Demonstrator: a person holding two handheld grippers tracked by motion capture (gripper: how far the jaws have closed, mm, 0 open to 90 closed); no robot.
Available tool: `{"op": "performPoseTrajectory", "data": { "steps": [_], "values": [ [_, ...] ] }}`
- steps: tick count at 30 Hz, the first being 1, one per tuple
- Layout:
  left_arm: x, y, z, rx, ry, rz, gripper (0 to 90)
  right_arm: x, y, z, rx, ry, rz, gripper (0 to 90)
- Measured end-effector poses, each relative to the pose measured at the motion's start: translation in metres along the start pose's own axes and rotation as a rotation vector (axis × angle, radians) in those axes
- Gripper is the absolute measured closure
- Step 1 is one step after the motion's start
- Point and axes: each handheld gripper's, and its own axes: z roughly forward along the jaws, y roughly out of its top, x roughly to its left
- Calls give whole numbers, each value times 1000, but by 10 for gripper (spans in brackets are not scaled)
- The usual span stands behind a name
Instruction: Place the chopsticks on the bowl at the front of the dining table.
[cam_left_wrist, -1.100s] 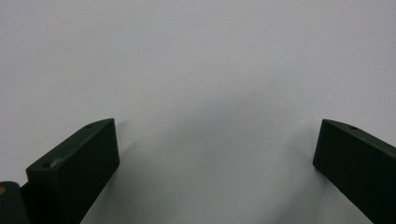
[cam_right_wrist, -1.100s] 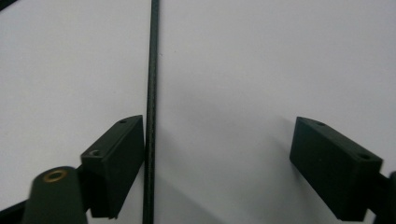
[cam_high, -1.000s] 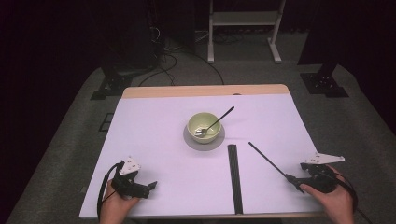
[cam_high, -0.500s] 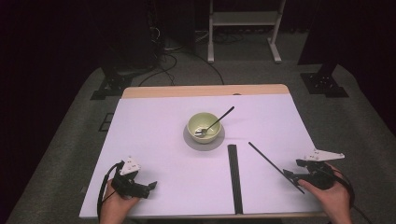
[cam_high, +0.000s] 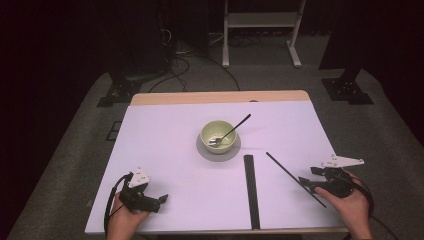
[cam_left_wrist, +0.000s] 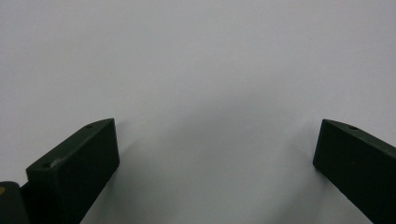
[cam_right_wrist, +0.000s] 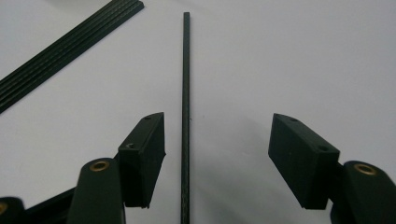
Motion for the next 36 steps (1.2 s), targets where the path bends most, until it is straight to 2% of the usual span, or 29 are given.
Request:
{"op": "performPoseTrajectory", "data": {
  "steps": [22,36],
  "values": [
    [0,0,0,0,0,0,0,6,21,16,2,23,-22,418],
    [0,0,0,0,0,0,0,7,32,26,5,31,-26,509]
  ]
}}
